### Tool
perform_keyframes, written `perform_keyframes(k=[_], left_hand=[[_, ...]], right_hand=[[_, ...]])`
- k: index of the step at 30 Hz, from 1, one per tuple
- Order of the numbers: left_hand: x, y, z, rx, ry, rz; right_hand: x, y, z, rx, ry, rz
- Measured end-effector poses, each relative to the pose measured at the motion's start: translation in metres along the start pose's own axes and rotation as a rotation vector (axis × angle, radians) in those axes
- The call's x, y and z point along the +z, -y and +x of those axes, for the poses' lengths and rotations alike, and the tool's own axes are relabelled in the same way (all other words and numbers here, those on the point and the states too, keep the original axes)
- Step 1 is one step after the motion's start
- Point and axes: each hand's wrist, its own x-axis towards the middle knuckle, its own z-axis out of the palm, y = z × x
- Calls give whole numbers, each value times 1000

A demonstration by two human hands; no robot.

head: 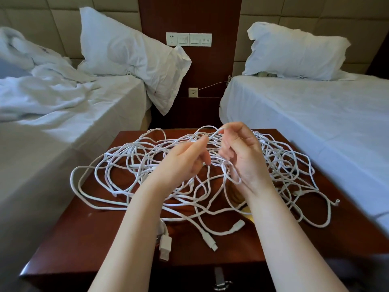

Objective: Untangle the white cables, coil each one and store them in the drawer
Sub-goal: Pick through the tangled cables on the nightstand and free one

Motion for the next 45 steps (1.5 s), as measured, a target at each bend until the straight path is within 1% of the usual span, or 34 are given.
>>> perform_keyframes(k=[2,4,6,8,10,12,14,16,17,18,20,22,24,26,28,29,30,32,34,35,37,38,39,41,43,45], left_hand=[[1,-2,-2,-28,135,-53],[1,-3,-4,-47,216,-125],[0,-5,-7,-45,285,-197],[-4,-8,-10,-12,379,-272],[-8,-12,-11,28,450,-366],[-10,-14,-12,61,459,-456],[-11,-14,-11,113,427,-528],[-11,-13,-10,168,330,-595],[-11,-13,-9,191,245,-628],[-11,-13,-7,218,136,-654],[-12,-10,-2,277,-114,-641],[-17,-2,4,316,-363,-475],[-24,7,6,320,-578,-202],[-29,16,5,303,-756,91],[-32,20,2,281,-847,323],[-34,21,1,259,-846,369],[-35,22,1,227,-818,401],[-34,21,1,148,-711,483],[-28,18,1,120,-600,515],[-22,15,0,112,-557,487],[-13,7,0,69,-452,314],[-9,2,0,27,-368,205],[-6,-2,-1,-29,-261,108],[0,-8,-4,-140,-23,-11],[5,-10,-7,-169,157,-60],[6,-12,-9,-166,297,-132]], right_hand=[[-2,1,0,-8,-39,-89],[-3,1,0,-16,-69,-203],[-1,1,-1,-16,-64,-282],[3,1,-3,-16,1,-350],[6,0,-5,-2,120,-427],[7,-4,-5,69,253,-491],[11,-6,-7,131,337,-596],[15,-10,-9,140,410,-762],[17,-10,-10,158,463,-834],[21,-9,-13,194,521,-872],[25,-8,-17,253,589,-864],[22,-14,-17,254,566,-829],[18,-19,-15,206,499,-890],[14,-20,-12,113,429,-951],[12,-16,-10,39,318,-887],[10,-13,-9,12,254,-841],[8,-10,-9,4,189,-778],[6,-7,-7,11,83,-605],[5,-6,-5,41,23,-410],[5,-6,-5,55,4,-318],[5,-4,-4,74,-18,-160],[5,-3,-4,70,-28,-107],[4,-2,-4,60,-39,-68],[3,-2,-2,35,-57,-2],[2,-3,0,9,-55,22],[1,-4,0,-10,-52,-68]])
